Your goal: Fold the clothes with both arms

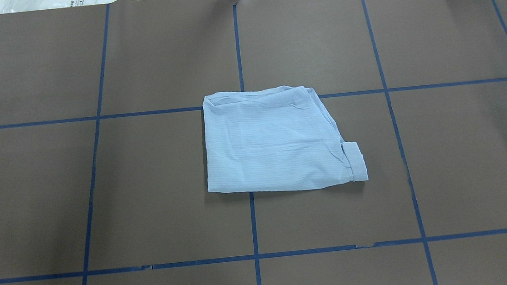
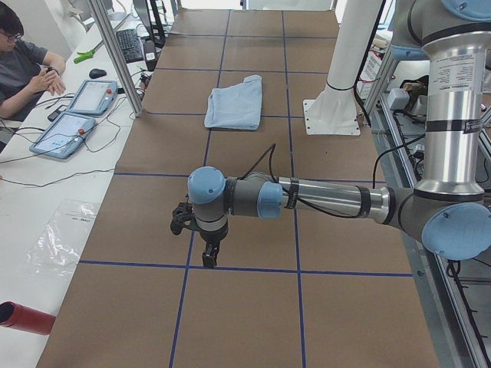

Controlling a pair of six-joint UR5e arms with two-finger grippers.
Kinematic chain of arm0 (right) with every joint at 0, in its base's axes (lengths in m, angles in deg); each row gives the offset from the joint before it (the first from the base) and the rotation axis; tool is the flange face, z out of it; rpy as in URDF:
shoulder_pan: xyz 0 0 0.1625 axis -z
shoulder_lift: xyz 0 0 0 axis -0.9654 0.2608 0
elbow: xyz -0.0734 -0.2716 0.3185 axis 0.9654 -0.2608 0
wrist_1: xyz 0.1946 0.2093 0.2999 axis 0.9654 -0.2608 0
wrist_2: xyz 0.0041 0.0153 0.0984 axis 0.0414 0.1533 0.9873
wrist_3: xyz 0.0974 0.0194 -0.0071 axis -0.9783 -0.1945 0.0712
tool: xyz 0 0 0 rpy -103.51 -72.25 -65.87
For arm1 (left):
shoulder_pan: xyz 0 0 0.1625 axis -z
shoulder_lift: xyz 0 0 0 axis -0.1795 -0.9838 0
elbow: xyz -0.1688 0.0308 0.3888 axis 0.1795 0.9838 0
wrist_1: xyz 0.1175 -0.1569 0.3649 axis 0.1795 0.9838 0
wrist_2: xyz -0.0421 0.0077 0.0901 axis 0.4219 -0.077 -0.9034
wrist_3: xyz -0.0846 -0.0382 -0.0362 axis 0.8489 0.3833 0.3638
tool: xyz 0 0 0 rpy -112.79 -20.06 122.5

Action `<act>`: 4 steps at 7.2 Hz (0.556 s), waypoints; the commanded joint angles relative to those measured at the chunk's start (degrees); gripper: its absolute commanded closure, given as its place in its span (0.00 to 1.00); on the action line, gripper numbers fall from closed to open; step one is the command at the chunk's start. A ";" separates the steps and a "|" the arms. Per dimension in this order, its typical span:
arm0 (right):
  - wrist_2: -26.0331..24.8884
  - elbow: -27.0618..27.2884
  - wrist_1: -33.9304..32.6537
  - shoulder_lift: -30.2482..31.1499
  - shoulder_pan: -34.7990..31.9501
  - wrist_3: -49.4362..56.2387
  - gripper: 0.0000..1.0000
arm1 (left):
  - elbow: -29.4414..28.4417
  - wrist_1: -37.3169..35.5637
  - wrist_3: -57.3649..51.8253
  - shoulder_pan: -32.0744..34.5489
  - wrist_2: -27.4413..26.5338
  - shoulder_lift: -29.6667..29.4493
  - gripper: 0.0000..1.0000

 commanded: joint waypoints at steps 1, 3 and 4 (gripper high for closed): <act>-0.09 4.20 -4.05 1.71 0.60 -0.56 0.00 | 0.57 -0.05 0.08 0.00 -0.08 0.06 0.00; -0.18 4.21 -4.16 1.71 0.60 -0.48 0.00 | 0.57 -0.06 0.08 0.00 0.01 0.06 0.00; -0.70 4.12 -4.25 1.54 0.60 -0.48 0.00 | 0.48 -0.06 0.08 0.00 0.01 0.06 0.00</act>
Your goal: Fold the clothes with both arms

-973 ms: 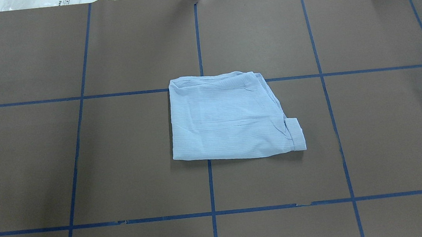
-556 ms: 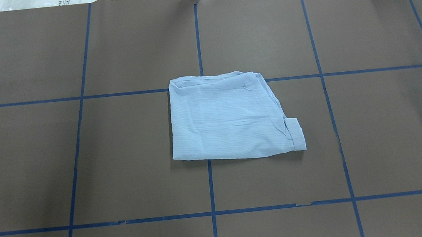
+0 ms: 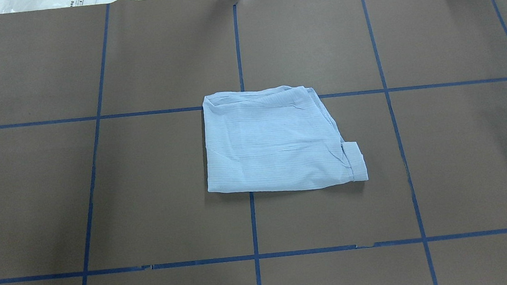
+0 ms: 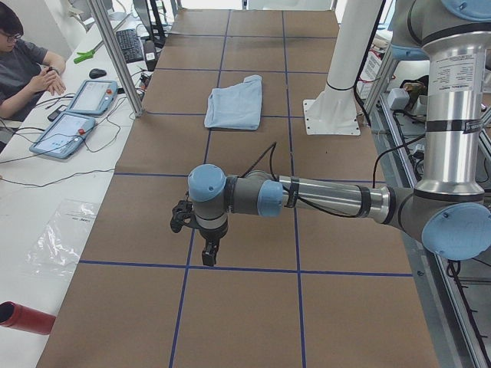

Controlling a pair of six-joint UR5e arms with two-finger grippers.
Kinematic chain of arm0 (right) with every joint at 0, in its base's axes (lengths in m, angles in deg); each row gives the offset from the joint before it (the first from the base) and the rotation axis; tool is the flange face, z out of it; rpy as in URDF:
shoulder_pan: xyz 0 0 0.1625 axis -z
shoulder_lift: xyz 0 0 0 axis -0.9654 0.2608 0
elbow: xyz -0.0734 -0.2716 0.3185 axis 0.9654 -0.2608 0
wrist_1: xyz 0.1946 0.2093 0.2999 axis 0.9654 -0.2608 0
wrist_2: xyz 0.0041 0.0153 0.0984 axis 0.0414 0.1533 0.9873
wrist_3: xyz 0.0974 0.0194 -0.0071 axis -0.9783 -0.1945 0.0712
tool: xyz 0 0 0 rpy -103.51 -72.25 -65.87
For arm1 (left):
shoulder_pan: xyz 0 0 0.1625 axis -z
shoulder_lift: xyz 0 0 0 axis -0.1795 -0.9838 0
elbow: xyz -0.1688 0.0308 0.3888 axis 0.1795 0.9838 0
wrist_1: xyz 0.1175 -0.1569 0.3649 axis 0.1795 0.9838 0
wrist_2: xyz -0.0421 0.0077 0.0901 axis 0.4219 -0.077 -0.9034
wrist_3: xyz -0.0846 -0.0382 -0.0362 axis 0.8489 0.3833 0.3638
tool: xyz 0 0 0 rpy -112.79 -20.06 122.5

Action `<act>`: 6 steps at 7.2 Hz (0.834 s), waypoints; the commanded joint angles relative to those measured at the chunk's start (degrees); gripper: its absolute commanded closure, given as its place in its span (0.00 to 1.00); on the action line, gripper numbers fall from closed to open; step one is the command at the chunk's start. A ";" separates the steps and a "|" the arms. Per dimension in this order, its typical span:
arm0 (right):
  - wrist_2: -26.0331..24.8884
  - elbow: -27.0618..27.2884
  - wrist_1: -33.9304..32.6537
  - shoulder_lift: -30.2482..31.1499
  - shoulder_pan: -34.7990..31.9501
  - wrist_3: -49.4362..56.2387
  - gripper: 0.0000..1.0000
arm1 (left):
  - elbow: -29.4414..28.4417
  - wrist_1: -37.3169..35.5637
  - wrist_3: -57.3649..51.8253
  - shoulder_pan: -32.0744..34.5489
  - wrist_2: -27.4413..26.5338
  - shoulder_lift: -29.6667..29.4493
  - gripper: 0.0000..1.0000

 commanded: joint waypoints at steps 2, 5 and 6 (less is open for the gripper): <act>-0.51 0.01 -0.29 -0.17 0.02 0.01 0.00 | -0.31 0.00 0.00 0.00 0.01 0.01 0.00; -0.25 0.63 -3.44 0.00 0.19 1.06 0.00 | -0.31 0.08 0.00 -0.09 0.09 -0.08 0.00; -0.25 1.24 -3.89 0.26 0.71 2.54 0.00 | -0.14 0.00 0.00 0.00 0.01 0.01 0.00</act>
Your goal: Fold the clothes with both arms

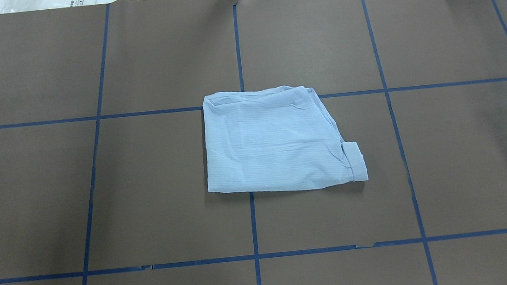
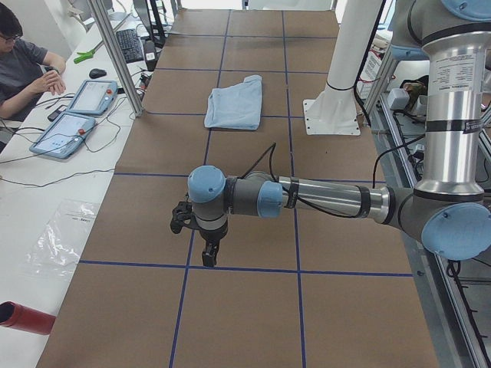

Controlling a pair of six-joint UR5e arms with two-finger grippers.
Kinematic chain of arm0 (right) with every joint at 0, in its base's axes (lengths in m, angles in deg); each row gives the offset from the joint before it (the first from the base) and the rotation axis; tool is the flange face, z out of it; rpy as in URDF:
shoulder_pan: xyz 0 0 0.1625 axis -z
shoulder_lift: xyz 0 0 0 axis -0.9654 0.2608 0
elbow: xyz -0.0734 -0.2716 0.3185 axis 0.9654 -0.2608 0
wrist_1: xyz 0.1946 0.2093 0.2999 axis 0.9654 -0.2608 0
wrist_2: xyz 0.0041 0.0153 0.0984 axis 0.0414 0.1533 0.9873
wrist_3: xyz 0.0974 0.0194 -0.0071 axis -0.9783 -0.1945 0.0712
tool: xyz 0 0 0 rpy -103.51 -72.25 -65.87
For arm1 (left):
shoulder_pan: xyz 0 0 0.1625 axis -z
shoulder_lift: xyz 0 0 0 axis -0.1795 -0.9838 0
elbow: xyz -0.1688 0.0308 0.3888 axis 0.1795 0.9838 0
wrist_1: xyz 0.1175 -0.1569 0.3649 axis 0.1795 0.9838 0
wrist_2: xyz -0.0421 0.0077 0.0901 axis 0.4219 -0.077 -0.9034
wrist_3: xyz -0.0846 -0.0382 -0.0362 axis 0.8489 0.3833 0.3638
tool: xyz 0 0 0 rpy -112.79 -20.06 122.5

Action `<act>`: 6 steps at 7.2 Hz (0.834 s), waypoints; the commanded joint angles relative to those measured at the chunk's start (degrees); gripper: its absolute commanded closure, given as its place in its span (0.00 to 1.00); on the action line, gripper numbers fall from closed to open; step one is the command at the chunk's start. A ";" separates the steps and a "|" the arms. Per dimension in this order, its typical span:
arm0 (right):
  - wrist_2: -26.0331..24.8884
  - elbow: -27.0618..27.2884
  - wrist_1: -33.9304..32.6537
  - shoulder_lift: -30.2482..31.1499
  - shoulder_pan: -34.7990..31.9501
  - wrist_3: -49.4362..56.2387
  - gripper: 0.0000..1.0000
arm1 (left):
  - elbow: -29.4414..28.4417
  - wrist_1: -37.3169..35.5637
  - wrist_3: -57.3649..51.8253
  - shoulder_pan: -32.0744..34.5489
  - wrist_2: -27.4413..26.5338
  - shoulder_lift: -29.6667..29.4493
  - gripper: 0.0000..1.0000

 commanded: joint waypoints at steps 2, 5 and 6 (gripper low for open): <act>0.21 3.77 -9.94 0.16 0.78 10.32 0.00 | 0.19 -0.07 0.00 0.06 0.98 0.07 0.00; -0.14 4.06 -12.10 0.60 -0.01 14.07 0.00 | -0.08 -0.07 0.09 -0.03 1.69 -0.02 0.00; -0.14 3.80 -11.93 0.60 -0.01 13.98 0.00 | -0.16 -0.07 0.09 -0.03 1.69 -0.02 0.00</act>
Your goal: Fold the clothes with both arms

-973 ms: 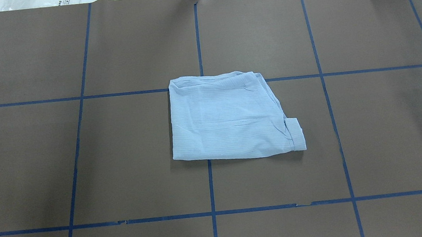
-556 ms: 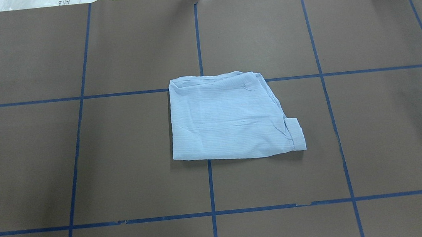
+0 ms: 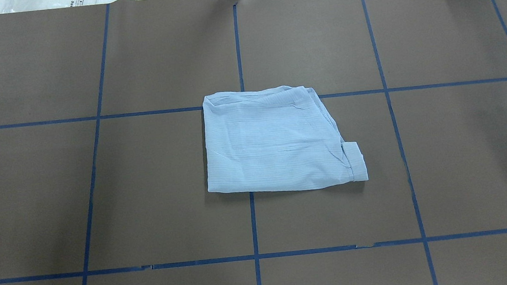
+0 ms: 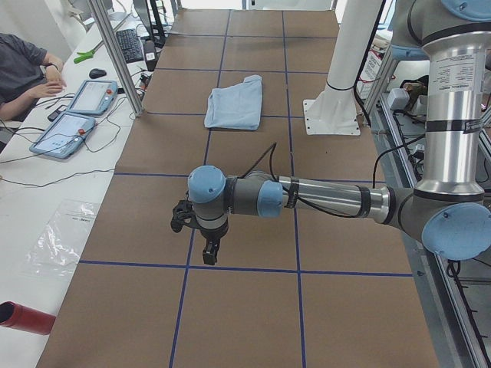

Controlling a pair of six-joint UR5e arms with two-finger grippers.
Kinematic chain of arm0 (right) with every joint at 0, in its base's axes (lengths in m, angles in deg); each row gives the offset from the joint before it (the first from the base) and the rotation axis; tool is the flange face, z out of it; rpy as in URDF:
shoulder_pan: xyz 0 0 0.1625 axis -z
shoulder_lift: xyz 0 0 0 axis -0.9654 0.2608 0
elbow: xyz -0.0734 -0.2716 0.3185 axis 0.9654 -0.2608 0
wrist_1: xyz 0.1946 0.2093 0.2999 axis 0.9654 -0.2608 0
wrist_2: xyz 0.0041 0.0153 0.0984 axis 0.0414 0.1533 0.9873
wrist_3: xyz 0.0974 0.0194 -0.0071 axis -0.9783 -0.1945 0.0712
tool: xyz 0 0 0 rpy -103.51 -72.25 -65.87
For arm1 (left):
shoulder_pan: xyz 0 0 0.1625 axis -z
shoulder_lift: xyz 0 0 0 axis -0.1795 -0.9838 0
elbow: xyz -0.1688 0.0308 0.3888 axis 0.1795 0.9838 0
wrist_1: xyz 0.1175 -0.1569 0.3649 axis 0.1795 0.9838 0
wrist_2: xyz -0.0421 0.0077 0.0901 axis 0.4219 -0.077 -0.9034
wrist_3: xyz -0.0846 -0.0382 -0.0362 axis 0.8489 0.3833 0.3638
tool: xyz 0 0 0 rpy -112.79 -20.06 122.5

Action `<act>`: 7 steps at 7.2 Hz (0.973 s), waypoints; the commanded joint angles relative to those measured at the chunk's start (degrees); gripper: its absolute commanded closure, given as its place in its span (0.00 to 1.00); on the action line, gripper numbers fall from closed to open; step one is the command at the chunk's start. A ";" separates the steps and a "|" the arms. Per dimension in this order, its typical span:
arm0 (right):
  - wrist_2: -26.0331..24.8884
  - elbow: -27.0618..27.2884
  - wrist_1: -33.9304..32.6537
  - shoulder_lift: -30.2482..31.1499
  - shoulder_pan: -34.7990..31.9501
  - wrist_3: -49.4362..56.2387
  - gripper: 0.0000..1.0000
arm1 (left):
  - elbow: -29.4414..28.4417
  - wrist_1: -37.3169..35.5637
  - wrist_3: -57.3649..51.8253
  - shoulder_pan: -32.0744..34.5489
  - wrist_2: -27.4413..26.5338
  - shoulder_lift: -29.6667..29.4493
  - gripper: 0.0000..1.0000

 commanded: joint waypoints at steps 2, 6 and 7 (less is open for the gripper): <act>0.01 -0.76 0.10 0.13 -0.06 -0.52 0.00 | -0.32 0.03 0.00 -0.05 0.06 -0.04 0.00; 0.18 -2.16 0.28 0.39 -0.06 -0.52 0.00 | -0.68 0.03 0.00 -0.05 -0.03 0.13 0.00; 0.18 -2.17 0.37 0.22 -0.06 -0.52 0.00 | -0.59 0.03 0.00 -0.05 0.06 0.22 0.00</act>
